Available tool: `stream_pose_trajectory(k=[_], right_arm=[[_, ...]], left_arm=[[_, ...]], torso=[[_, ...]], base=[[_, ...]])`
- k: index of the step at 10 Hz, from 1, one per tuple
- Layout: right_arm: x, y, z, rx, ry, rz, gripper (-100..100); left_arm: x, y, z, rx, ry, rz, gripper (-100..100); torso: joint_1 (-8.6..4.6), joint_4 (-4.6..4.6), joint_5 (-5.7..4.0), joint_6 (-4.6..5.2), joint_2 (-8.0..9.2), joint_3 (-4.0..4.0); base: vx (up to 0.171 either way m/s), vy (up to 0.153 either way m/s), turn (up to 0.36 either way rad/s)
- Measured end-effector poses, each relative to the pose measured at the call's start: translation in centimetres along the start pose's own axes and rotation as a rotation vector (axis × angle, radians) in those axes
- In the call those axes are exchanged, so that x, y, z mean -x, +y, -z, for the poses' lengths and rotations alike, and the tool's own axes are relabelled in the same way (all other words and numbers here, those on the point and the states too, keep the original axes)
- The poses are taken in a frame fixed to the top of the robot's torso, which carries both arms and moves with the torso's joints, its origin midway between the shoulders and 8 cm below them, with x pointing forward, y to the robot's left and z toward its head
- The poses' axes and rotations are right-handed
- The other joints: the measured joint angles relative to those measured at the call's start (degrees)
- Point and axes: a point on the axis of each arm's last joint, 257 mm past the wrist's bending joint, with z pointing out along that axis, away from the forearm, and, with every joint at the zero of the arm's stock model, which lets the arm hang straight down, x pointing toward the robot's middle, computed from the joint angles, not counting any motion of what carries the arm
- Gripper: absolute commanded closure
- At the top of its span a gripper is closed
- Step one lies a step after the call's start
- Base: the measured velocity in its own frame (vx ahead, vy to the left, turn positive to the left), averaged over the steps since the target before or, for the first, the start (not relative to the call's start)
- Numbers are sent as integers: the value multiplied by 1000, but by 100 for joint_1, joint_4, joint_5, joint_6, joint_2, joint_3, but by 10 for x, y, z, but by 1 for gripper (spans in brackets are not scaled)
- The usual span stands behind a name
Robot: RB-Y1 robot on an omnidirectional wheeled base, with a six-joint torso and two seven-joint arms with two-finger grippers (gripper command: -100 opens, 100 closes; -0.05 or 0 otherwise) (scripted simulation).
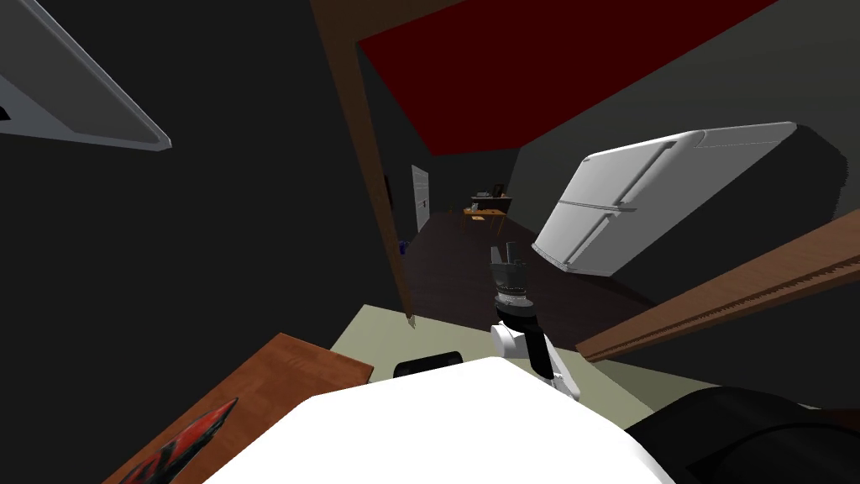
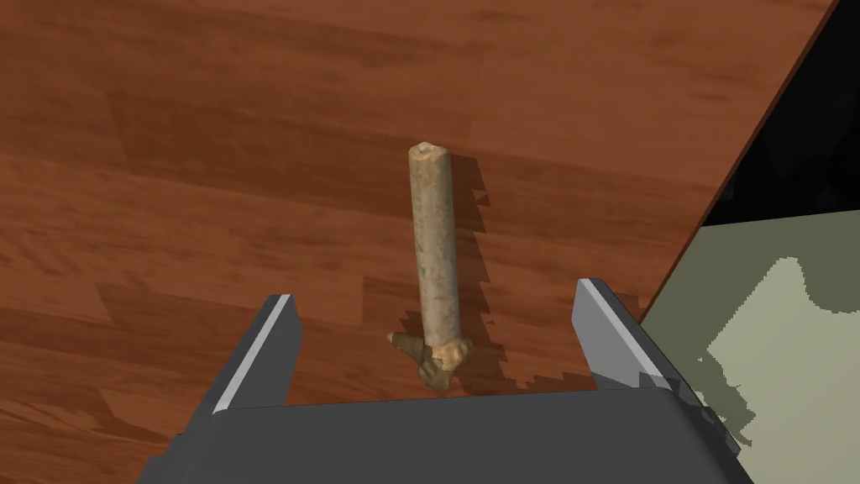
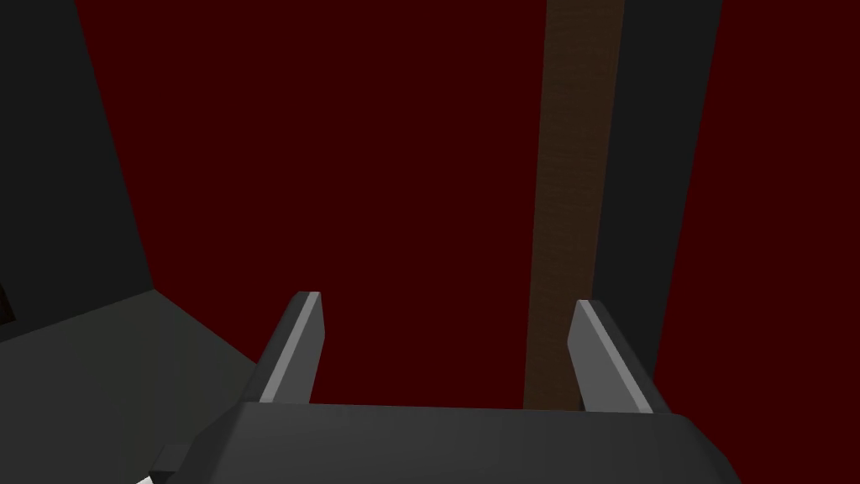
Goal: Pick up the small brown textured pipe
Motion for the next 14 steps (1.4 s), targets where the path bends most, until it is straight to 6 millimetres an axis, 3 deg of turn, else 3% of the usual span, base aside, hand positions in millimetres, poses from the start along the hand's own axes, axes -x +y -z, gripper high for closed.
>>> stream_pose_trajectory(k=[1, 8, 9, 13, 14], right_arm=[[0, 0, 0, 0, 0, 0, 0], [0, 0, 0, 0, 0, 0, 0], [0, 0, 0, 0, 0, 0, 0], [0, 0, 0, 0, 0, 0, 0], [0, 0, 0, 0, 0, 0, 0]], left_arm=[[0, 0, 0, 0, 0, 0, -100], [-5, 39, -19, -2, 4, -36, -100], [-6, 39, -19, -3, 4, -35, 100], [-5, 40, -19, -2, 4, -34, 100], [-5, 39, -19, -2, 4, -34, 0]], torso=[[-2, 1, -1, 0, 4, 2], [14, 0, 3, 1, -2, -1], [5, 1, 1, 1, 3, 2], [2, 2, 0, 3, 8, 5], [2, 2, 0, 3, 8, 5]], base=[[24, 52, 64], [24, 56, 36], [0, 0, 0], [0, 0, 0], [0, 0, 0]])
